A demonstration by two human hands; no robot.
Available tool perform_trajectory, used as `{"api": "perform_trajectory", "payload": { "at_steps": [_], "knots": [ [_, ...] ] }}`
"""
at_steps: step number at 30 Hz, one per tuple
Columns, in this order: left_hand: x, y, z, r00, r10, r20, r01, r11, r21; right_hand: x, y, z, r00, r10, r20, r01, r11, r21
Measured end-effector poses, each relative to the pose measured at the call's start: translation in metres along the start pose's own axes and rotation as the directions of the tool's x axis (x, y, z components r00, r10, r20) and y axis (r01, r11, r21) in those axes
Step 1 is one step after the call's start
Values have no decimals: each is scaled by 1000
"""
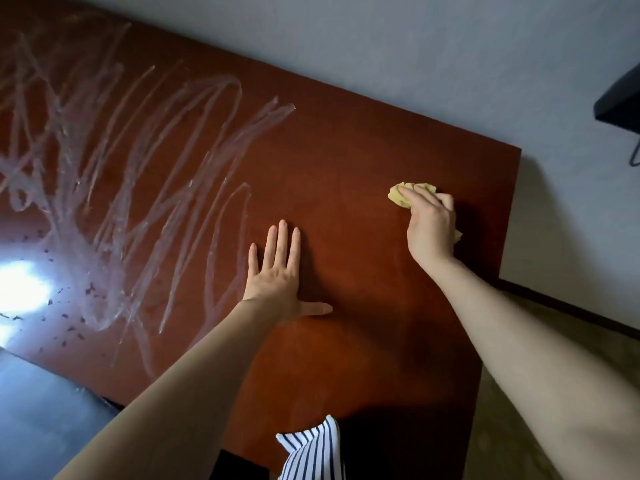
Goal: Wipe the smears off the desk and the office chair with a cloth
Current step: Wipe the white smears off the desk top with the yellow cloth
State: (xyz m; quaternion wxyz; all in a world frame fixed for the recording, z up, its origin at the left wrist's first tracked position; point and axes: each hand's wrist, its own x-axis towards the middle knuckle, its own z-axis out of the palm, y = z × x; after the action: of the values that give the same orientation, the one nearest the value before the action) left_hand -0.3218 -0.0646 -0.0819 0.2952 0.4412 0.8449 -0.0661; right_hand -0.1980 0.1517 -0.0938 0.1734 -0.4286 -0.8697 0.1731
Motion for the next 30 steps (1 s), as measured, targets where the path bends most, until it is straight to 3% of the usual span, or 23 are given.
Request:
{"api": "perform_trajectory", "payload": {
  "at_steps": [5, 8, 12, 21, 26, 30],
  "knots": [
    [3, -2, -3, 996, 12, 88, -8, 999, -40, 25, -31, 22, 985, 171, -29, -171, 985, -6],
    [3, -3, -6, 994, 21, 112, -15, 998, -56, 26, -52, 32, 996, -1, 85, 4, 999, -43],
    [2, -5, -9, 989, 36, 140, -26, 997, -73, 0, -67, 38, 933, -322, 163, 325, 946, 13],
    [0, -3, -15, 984, 12, 175, -2, 998, -60, -63, -12, -5, 725, -630, 278, 624, 772, 122],
    [0, -1, -16, 985, -5, 174, 15, 998, -60, -56, 21, -29, 753, -623, 214, 637, 771, 6],
    [0, -1, -15, 985, -5, 171, 18, 997, -74, -22, 36, -32, 814, -542, 210, 558, 830, -22]
  ]
}}
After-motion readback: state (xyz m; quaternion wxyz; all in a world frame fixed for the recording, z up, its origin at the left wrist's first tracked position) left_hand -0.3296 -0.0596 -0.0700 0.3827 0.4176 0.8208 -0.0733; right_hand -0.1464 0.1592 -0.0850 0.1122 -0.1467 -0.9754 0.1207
